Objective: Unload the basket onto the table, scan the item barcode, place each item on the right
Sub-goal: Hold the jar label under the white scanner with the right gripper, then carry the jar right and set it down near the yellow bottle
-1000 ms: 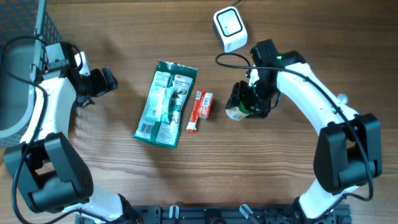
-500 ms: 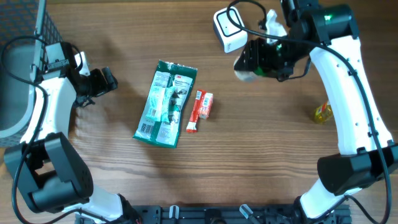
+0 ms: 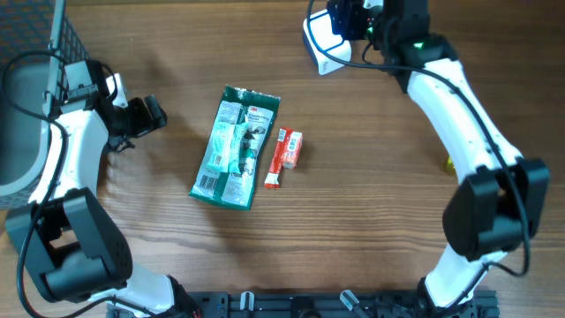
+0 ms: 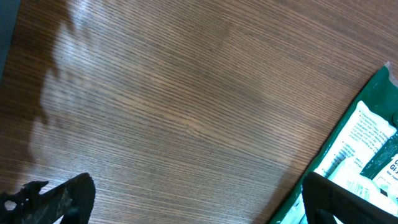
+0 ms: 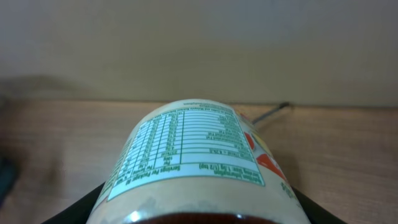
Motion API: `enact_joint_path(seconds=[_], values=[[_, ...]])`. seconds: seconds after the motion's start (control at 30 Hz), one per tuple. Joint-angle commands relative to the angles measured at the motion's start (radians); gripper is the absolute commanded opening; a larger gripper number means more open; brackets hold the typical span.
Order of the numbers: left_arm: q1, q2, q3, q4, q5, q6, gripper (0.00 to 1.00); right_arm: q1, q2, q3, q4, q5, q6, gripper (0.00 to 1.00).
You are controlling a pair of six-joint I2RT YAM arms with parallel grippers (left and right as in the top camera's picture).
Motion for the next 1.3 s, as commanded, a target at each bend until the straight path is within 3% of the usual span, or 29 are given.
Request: enact_joint_path(seconds=[0.0,0.5,0.63,0.77,0.93,1.1,1.2,1.27], values=[[0.01,0.008,-0.01,0.0,0.008,0.008,1.0,0.012,0.098,-0.012,0.127,0.02,-0.031,0.04],[0.01,0.008,-0.01,0.0,0.008,0.008,1.0,0.014,0.362,-0.012,0.506,0.013,-0.021,0.06],[0.01,0.008,-0.01,0.0,0.008,0.008,1.0,0.015,0.392,-0.012,0.526,0.034,-0.023,0.2],[0.01,0.008,-0.01,0.0,0.008,0.008,1.0,0.016,0.402,-0.012,0.538,0.043,-0.023,0.13],[0.01,0.008,-0.01,0.0,0.008,0.008,1.0,0.016,0.405,-0.012,0.565,0.038,-0.023,0.13],[0.01,0.008,-0.01,0.0,0.008,0.008,1.0,0.016,0.29,-0.012,0.672,-0.066,-0.021,0.1],[0.01,0.008,-0.01,0.0,0.008,0.008,1.0,0.01,0.144,-0.012,0.551,0.009,-0.029,0.07],[0.01,0.008,-0.01,0.0,0.008,0.008,1.0,0.002,0.007,-0.012,0.372,0.021,-0.095,0.06]])
